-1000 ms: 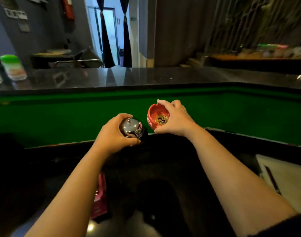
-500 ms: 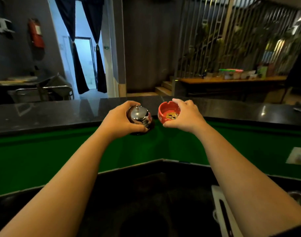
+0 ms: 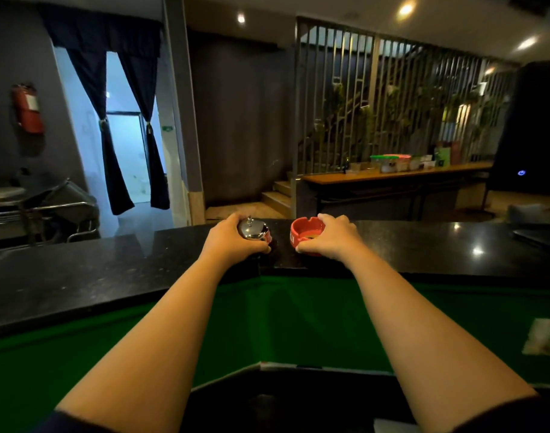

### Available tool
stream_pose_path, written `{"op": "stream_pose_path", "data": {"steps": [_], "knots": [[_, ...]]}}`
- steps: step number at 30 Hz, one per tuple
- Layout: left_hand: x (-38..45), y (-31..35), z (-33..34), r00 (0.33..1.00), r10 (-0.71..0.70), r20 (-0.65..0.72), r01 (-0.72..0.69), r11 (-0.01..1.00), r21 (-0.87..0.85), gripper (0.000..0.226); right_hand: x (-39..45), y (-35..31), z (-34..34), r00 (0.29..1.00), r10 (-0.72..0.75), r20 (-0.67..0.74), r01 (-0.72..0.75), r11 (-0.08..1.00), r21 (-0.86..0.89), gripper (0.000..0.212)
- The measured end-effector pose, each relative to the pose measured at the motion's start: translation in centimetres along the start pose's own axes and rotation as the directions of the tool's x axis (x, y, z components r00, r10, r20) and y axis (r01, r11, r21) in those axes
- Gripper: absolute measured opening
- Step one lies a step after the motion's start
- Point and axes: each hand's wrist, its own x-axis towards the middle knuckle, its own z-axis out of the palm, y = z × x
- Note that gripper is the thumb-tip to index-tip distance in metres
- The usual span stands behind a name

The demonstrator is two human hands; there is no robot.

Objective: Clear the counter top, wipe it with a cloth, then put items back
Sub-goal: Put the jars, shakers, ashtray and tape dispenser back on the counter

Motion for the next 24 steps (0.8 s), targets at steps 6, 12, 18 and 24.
{"op": "stream_pose_path", "data": {"steps": [6,12,18,24], "knots": [[2.4,-1.4,1.1,0.999,-0.046,-0.017,0.046,0.998,0.047,0.092,2.4,0.2,1.3,1.0,0.02,0.008,-0.02,1.0,-0.023,0.095],[3.2,-3.0,0.6,0.994,-0.105,-0.036,0.108,0.99,0.094,0.094,3.4,-1.1,2.8,0.999,-0.002,0.038,0.001,1.0,0.006,0.097],[3.3,-4.2,-0.6,0.985,-0.15,-0.082,0.16,0.979,0.129,0.093,3.8,-3.0,4.2,0.998,-0.044,0.049,0.04,0.997,0.066,0.101],[3.1,-5.3,-1.4,0.971,-0.198,-0.135,0.217,0.967,0.136,0.076,4.5,-4.8,5.8,0.996,-0.066,0.053,0.062,0.996,0.065,0.103]]}}
